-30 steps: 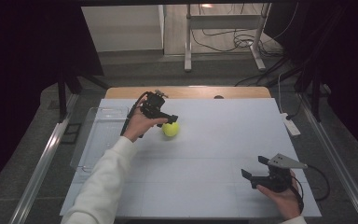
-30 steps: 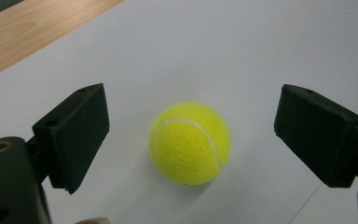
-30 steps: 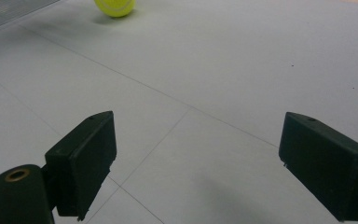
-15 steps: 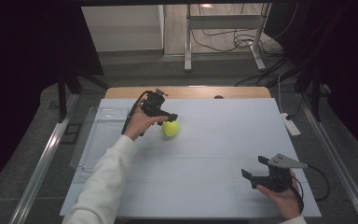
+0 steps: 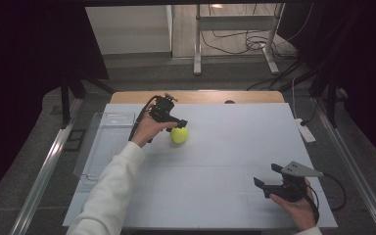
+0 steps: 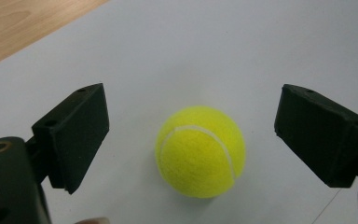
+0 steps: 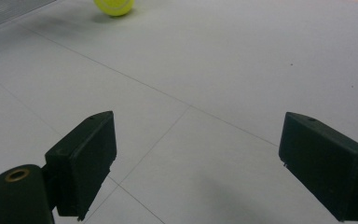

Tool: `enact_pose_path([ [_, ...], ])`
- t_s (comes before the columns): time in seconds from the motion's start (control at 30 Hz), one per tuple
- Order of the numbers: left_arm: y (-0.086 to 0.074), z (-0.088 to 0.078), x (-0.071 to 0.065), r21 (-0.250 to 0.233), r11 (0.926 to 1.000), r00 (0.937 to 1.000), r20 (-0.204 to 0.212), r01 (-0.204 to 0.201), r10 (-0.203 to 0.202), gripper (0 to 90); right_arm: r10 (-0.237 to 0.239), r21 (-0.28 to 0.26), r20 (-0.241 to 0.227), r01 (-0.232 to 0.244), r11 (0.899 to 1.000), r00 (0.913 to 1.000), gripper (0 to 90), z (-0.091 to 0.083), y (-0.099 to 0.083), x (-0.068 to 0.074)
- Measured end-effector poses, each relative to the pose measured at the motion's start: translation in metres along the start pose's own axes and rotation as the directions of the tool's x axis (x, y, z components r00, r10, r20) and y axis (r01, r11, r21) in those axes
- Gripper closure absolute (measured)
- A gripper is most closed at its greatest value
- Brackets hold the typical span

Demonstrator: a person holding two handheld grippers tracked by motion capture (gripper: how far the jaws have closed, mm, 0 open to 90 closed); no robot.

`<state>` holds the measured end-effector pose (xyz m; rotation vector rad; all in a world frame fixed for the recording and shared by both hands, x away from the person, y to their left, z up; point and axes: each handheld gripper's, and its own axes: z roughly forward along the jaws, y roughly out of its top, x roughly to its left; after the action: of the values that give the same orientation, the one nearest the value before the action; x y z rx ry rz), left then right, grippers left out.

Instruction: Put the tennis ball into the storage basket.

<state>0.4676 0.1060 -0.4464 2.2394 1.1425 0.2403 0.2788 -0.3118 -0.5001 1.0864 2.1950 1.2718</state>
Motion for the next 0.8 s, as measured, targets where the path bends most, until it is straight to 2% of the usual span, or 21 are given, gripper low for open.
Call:
enact_pose_path([
  [0.8,-0.008,0.014,0.0,0.036,0.9993,0.9997,0.023,-0.001,0.0,6.8,-0.002,0.0,0.002,0.002,1.0,1.0,11.3,0.0,0.0,0.0],
])
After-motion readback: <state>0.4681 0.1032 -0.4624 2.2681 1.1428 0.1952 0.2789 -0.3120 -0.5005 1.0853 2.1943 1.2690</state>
